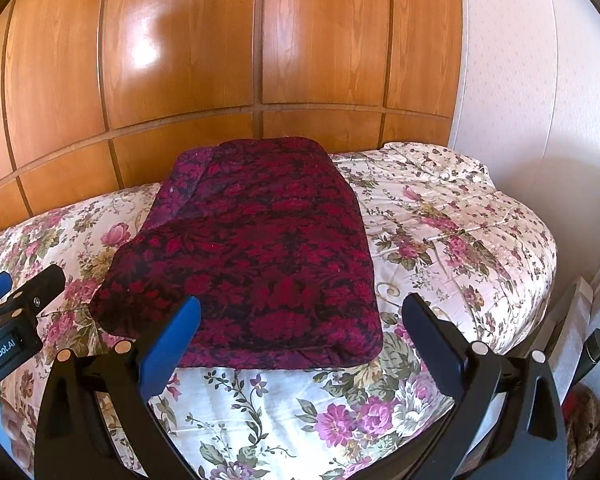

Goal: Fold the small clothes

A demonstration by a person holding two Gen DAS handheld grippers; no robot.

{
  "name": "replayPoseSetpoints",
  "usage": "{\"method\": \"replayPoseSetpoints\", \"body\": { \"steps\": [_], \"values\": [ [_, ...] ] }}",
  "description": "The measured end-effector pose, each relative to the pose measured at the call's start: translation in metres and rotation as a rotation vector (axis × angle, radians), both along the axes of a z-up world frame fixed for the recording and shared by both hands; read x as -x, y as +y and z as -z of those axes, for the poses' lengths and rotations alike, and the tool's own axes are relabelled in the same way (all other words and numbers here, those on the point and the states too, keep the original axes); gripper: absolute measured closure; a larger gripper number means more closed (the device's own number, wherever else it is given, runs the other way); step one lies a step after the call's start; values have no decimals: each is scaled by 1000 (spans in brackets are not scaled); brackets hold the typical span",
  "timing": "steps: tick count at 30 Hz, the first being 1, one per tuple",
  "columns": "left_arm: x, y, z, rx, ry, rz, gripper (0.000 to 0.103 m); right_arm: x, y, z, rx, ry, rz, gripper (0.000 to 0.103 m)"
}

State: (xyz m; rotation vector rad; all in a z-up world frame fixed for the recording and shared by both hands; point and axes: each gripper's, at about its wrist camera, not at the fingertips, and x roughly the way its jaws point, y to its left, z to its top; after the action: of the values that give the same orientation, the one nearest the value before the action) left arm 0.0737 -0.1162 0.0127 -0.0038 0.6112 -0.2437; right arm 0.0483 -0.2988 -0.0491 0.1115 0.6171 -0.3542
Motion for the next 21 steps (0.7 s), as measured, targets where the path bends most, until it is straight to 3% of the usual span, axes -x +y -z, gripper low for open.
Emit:
{"method": "replayPoseSetpoints", "body": {
  "steps": [21],
  "values": [
    [2, -2, -1, -6, 7, 12, 4, -1, 0, 3, -5, 10, -8, 2]
  ]
}}
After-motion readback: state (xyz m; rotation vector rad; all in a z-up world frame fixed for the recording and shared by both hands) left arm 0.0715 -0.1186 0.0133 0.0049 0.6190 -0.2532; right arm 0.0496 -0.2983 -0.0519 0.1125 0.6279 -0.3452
